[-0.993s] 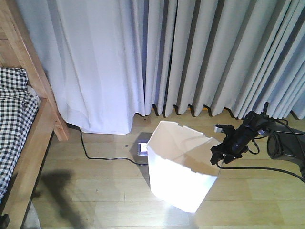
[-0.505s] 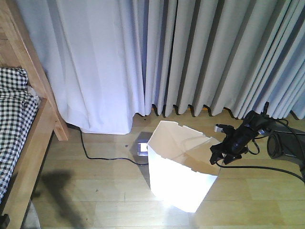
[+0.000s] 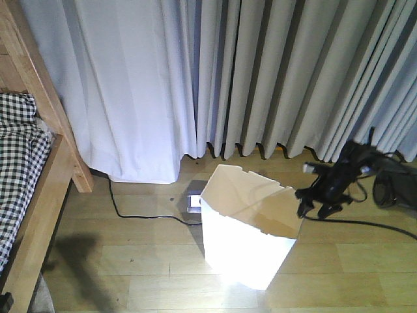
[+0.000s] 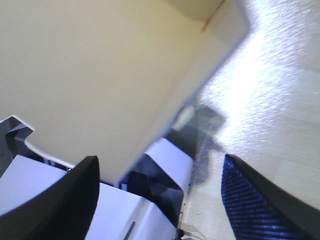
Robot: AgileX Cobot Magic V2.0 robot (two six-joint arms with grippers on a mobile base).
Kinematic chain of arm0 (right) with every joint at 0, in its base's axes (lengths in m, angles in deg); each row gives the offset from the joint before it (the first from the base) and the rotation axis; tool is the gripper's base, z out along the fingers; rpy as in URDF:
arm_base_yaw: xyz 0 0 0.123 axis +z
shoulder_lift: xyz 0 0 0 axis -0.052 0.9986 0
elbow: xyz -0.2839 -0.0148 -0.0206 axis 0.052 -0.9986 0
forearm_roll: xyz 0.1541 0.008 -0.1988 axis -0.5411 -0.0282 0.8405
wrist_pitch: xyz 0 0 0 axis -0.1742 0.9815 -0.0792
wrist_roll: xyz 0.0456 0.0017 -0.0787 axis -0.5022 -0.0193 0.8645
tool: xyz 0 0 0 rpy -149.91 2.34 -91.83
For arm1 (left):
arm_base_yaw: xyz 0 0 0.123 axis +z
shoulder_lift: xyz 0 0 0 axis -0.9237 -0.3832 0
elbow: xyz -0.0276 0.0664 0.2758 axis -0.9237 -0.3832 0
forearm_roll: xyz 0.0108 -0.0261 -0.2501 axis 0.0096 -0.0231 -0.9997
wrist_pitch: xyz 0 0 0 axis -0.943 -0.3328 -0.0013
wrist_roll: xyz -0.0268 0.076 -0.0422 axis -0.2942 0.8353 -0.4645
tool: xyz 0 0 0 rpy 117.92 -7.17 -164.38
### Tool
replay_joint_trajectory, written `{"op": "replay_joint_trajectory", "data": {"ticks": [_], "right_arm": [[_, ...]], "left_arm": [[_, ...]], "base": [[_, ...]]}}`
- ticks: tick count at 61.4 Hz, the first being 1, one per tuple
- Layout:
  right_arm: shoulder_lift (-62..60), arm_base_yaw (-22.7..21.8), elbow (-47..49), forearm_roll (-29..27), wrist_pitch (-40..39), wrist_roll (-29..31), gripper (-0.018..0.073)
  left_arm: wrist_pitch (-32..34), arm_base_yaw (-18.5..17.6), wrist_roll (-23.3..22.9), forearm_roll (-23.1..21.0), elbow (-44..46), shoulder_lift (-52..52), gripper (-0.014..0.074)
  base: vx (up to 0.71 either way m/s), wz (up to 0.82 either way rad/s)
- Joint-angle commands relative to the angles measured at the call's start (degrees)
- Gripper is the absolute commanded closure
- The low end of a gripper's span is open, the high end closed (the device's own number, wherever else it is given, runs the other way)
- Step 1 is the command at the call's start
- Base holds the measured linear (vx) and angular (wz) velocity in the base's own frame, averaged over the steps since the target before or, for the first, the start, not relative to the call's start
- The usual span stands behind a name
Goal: Move trash bin to bedside with robot
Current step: 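Open the right gripper and raise it off the bin rim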
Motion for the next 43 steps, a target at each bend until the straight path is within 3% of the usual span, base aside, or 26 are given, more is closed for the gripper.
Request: {"op": "replay_joint_trajectory", "data": {"ticks": [1, 10, 27, 43], "right_arm": [[-8.0, -0.7, -3.4, 1.9, -0.2, -0.3, 0.0064], [-16.9, -0.7, -18.1, 3.1, -9.3, 0.0, 0.0064], [-41.7, -0.7, -55.4, 3.3, -35.6, 1.0, 0.0064], [-64.4, -0.5, -71.8, 3.5, -40.6, 1.7, 0.0064]], "left_arm": [[4.0, -0.1, -0.3, 0.0, -1.0, 1.2, 0.0603], [4.0, -0.1, -0.3, 0.0, -1.0, 1.2, 0.0603], [4.0, -0.1, -0.3, 0.0, -1.0, 1.2, 0.0603], [4.0, -0.1, -0.3, 0.0, -1.0, 1.2, 0.0603]], "base": [[0.00, -0.01], [0.00, 0.00], [0.00, 0.00], [0.00, 0.00]]}}
